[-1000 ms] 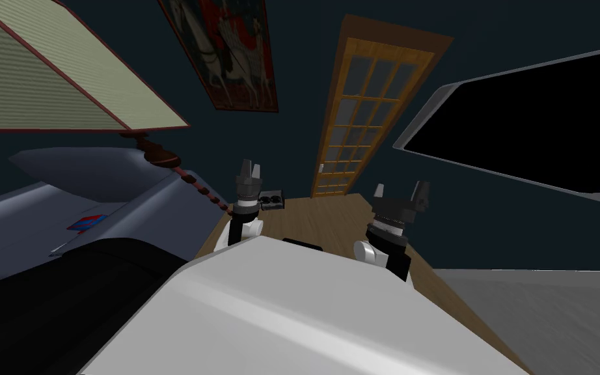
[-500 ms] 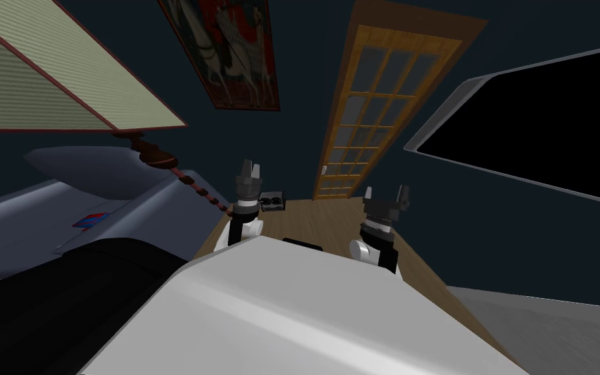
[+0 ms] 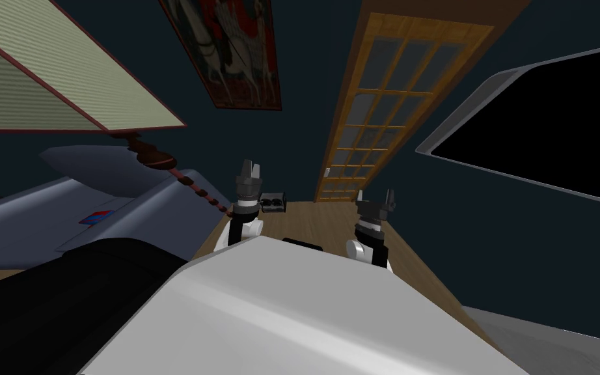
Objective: Pull the door open
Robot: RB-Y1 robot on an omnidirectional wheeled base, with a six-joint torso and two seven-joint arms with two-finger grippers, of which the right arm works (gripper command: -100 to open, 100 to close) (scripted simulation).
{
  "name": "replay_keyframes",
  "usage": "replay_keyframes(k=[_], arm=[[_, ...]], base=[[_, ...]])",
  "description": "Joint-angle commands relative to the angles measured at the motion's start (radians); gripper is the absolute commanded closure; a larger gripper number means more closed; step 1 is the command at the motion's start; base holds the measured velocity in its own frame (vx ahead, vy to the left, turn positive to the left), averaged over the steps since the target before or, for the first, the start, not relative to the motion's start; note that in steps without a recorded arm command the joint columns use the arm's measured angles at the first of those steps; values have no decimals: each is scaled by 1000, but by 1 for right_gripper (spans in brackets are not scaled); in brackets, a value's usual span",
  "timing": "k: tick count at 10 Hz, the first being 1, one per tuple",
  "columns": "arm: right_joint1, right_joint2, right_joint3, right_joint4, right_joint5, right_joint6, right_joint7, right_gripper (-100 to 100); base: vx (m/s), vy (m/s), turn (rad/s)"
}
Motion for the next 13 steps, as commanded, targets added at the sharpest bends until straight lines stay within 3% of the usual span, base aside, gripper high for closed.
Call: replay_keyframes(k=[1, 13], arm=[[-4, -14, 16, 38, -25, -11, -42, -100], [-59, -86, 86, 287, -154, -87, -257, -100]], base=[[114, -29, 112], [102, -25, 82]])
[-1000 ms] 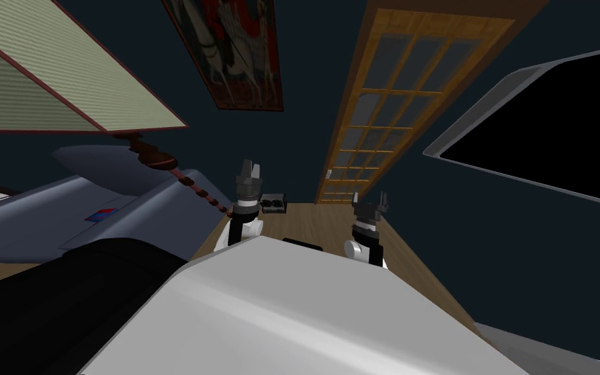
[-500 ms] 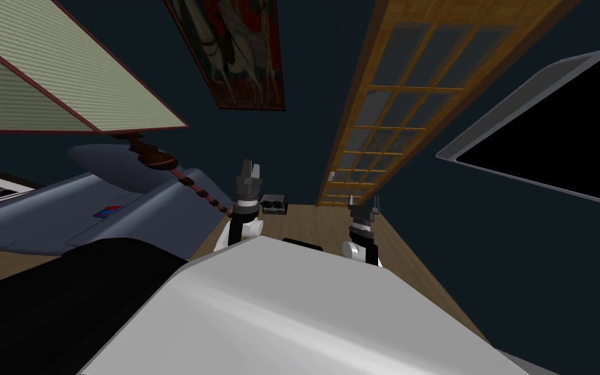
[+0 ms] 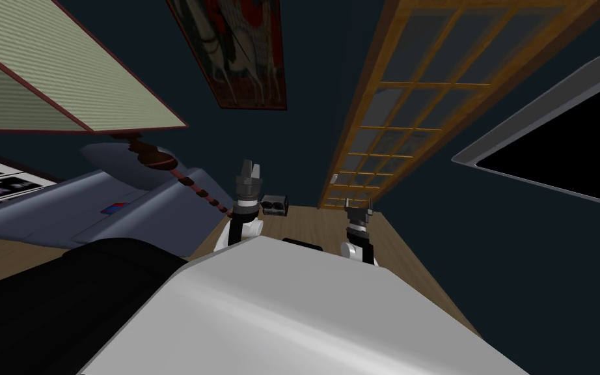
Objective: Pull the door open
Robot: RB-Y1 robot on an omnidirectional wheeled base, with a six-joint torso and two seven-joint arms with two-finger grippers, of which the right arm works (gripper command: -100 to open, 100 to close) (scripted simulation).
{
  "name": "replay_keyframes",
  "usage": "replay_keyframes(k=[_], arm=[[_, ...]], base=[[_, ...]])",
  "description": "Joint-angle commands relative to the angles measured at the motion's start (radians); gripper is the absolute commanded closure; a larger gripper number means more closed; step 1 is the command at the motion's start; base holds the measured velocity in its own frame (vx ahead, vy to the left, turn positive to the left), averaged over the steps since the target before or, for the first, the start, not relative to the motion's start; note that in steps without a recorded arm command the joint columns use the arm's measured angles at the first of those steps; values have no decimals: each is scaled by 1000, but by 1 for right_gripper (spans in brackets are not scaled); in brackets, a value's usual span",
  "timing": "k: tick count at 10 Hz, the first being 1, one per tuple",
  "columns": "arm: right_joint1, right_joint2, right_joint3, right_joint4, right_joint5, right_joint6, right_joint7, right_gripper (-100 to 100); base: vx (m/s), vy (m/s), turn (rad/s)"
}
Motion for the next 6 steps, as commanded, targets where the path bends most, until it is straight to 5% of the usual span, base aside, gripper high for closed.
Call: replay_keyframes(k=[1, 6], arm=[[-9, -9, 11, 41, -18, -15, -33, -100], [-34, -38, 42, 152, -76, -48, -128, -100]], base=[[92, -29, 64], [93, -27, 84]])
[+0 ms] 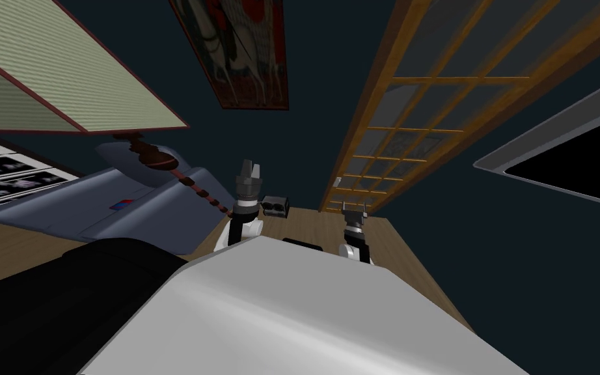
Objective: Pull the door open
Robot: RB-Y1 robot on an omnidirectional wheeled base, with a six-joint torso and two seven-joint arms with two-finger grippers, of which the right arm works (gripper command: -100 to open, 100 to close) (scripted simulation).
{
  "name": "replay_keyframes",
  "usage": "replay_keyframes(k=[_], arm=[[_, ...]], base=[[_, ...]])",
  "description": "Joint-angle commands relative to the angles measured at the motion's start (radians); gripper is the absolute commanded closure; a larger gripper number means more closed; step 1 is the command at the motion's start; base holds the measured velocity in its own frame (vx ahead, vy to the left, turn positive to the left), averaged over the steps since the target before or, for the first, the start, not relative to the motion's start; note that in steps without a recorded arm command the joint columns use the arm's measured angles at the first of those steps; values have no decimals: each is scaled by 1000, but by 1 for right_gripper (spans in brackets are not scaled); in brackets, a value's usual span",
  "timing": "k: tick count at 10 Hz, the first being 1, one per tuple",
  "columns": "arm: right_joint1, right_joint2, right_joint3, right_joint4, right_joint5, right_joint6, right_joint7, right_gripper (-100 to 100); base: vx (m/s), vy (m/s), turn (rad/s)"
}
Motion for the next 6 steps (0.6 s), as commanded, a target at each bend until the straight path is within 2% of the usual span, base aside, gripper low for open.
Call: replay_keyframes(k=[1, 6], arm=[[-7, -10, 11, 41, -18, -17, -35, -100], [-32, -38, 42, 152, -76, -50, -130, -100]], base=[[93, -40, 100], [93, -37, 87]])
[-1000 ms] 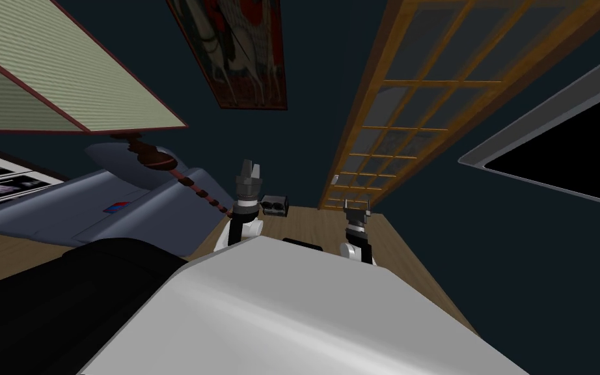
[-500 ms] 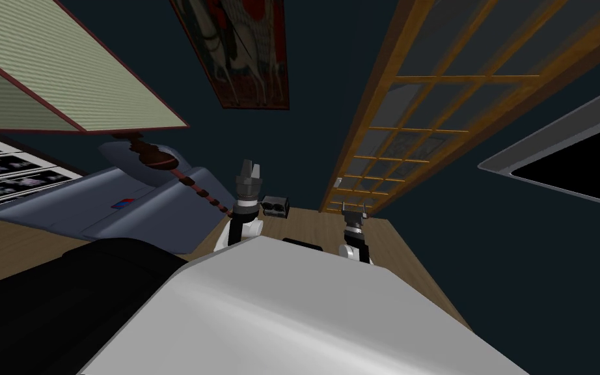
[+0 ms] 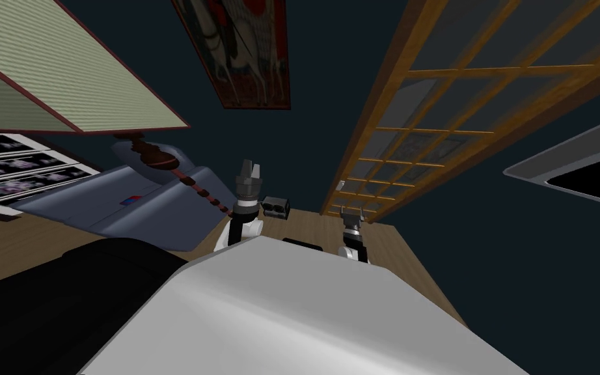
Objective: Pull the door open
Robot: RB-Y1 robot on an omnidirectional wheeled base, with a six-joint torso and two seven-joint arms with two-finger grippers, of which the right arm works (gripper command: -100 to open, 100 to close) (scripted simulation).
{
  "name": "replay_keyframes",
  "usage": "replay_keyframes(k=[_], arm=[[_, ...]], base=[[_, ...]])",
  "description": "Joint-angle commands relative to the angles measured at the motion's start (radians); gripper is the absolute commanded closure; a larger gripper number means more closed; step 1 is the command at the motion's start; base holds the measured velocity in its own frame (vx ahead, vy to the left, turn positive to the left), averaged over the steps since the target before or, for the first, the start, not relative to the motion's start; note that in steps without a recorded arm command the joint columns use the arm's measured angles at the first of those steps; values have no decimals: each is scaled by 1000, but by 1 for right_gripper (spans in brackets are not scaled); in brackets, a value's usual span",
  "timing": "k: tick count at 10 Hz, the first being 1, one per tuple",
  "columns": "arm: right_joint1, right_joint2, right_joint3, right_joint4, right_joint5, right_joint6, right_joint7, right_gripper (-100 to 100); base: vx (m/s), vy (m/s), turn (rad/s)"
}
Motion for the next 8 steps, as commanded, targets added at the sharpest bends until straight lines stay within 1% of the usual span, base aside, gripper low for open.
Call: replay_keyframes(k=[1, 8], arm=[[-8, -6, 12, 38, -17, -13, -31, -100], [-41, -42, 53, 185, -94, -58, -158, -100]], base=[[102, -39, 76], [89, -44, 84]])
